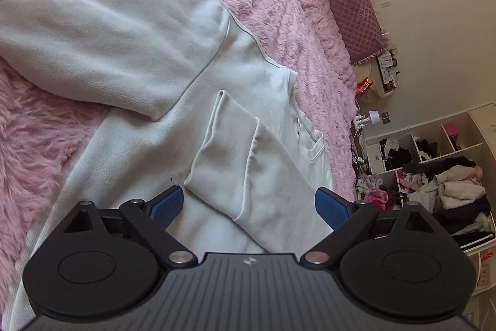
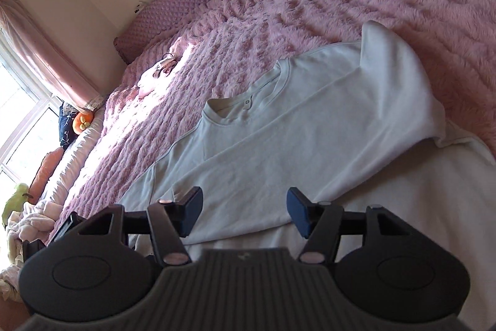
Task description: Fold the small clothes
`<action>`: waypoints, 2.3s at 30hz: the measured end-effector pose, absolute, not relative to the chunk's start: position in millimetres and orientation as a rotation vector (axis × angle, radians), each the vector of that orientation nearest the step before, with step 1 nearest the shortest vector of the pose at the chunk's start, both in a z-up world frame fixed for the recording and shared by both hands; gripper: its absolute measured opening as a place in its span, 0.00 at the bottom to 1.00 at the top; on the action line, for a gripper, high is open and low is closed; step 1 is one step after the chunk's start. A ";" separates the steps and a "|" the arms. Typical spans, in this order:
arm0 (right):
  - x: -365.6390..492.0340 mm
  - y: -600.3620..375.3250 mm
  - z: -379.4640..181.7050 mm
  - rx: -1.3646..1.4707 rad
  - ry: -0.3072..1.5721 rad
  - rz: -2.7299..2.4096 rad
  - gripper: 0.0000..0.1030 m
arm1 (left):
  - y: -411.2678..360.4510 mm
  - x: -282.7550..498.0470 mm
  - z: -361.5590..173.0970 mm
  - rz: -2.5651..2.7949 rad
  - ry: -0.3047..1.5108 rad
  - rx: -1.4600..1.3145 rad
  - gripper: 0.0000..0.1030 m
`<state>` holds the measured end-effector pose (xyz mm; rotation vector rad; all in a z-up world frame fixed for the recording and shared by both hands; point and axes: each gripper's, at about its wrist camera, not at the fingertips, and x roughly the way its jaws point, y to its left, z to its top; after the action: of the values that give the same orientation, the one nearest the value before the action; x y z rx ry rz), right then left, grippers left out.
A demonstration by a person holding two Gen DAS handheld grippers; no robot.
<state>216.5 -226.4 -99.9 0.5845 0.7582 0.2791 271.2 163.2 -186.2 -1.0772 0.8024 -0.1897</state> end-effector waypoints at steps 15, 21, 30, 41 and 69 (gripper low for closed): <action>208.4 -278.3 -109.8 0.481 0.721 0.054 0.56 | 153.5 249.7 -153.2 -0.199 0.462 -0.982 0.06; 212.7 -289.7 -117.8 0.526 0.735 0.008 0.56 | 165.3 237.0 -157.5 -0.108 0.483 -0.918 0.06; 228.4 -279.5 -119.3 0.512 0.709 -0.001 0.58 | 188.0 238.2 -193.9 -0.012 0.605 -1.019 0.28; 236.0 -228.9 -112.5 0.578 0.786 0.115 0.59 | 247.2 171.1 -132.6 0.123 0.484 -0.953 0.75; 230.6 34.0 -114.7 0.347 0.922 0.492 0.61 | 447.9 50.4 -186.7 0.578 0.259 -1.154 0.76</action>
<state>230.6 34.0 -114.7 0.3465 0.9221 0.4917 50.4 447.9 -186.7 -1.1541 0.2590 0.5780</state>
